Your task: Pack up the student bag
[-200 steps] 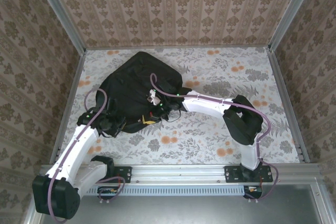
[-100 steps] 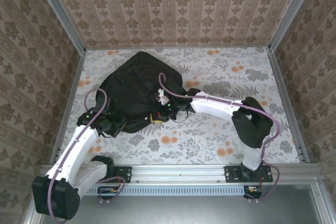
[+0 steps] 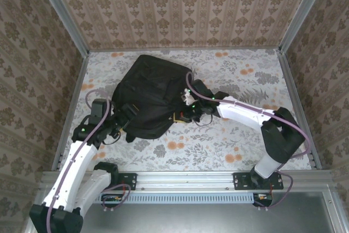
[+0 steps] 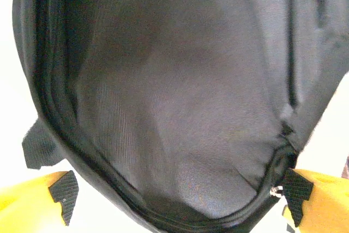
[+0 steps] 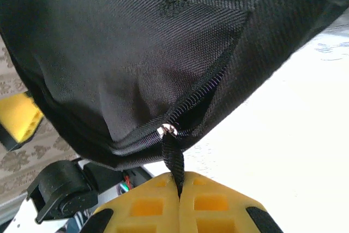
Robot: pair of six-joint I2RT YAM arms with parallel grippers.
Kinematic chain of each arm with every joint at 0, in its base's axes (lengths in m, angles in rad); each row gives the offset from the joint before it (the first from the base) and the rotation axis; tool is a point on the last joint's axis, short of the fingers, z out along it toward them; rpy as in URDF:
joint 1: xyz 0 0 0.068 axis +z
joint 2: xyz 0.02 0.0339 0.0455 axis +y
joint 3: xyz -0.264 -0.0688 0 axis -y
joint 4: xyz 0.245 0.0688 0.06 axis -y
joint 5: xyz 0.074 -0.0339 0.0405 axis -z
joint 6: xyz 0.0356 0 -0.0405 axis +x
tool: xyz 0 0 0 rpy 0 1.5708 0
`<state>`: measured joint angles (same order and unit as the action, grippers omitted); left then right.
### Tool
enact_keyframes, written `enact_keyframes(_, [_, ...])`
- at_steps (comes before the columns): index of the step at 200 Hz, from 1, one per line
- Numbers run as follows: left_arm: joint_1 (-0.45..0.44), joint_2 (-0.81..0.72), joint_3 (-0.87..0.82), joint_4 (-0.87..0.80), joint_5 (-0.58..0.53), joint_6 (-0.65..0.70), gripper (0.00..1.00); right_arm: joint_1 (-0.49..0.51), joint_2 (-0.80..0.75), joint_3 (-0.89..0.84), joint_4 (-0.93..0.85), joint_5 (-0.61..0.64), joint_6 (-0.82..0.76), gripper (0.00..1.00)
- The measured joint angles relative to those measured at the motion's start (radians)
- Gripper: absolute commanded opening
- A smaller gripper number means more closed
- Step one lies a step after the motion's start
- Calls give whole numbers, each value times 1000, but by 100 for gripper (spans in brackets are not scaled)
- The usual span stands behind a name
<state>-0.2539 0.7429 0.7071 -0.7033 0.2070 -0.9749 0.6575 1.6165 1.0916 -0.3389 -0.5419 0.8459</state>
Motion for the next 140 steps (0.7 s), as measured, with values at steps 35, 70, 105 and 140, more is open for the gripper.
enact_keyframes(35, [0, -30, 8, 24, 47, 77, 100, -74, -80, -83, -22, 12, -25, 0])
enact_keyframes(70, [0, -32, 10, 24, 66, 127, 100, -152, -179, -159, -55, 15, -58, 0])
enact_keyframes(105, [0, -32, 12, 39, 95, 174, 100, -236, -254, -212, -74, 15, -67, 0])
enact_keyframes(140, [-117, 22, 23, 76, 79, 162, 100, -241, -237, -207, -72, 5, -74, 0])
